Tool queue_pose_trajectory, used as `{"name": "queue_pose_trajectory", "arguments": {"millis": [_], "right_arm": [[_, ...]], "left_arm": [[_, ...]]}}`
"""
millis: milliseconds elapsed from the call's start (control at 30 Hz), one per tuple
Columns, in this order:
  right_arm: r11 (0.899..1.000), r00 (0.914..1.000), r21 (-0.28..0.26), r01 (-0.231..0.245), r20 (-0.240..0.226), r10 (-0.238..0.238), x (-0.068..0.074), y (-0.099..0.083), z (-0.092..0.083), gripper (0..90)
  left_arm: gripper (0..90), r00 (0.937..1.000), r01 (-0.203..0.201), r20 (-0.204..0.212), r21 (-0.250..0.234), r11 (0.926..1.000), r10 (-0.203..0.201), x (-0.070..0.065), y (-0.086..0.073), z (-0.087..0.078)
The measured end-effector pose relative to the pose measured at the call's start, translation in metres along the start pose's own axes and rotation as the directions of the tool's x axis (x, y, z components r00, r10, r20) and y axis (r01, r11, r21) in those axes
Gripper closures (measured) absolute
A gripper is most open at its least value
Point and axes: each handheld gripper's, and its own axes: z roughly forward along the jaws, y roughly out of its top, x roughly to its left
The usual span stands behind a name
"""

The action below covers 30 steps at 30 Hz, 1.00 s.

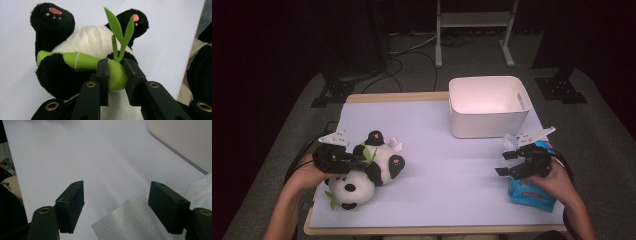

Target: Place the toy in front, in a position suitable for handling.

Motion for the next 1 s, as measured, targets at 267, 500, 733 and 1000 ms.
{"name": "queue_pose_trajectory", "arguments": {"millis": [267,500,733,1000], "right_arm": [[1.0,0.9999,0.005,-0.011,-0.007,0.011,-0.003,-0.003,0.001,27.7],[1.0,0.9999,0.003,-0.014,-0.005,0.015,-0.004,-0.004,0.001,27.6],[1.0,0.9998,0.003,-0.019,-0.006,0.019,-0.005,-0.004,0.001,27.5],[1.0,0.9998,0.004,-0.02,-0.007,0.021,-0.006,-0.005,0.001,27.5]], "left_arm": [[76.0,1.0,0.009,0.003,0.01,0.9999,-0.009,0.005,0.008,-0.007],[76.4,0.9998,0.016,0.011,0.014,0.9998,-0.016,0.009,0.017,-0.011],[76.4,0.9992,0.018,0.035,-0.004,0.9998,-0.018,0.008,0.019,-0.012],[76.4,0.9971,-0.033,0.068,-0.016,0.9993,0.034,-0.003,0.04,-0.005]]}}
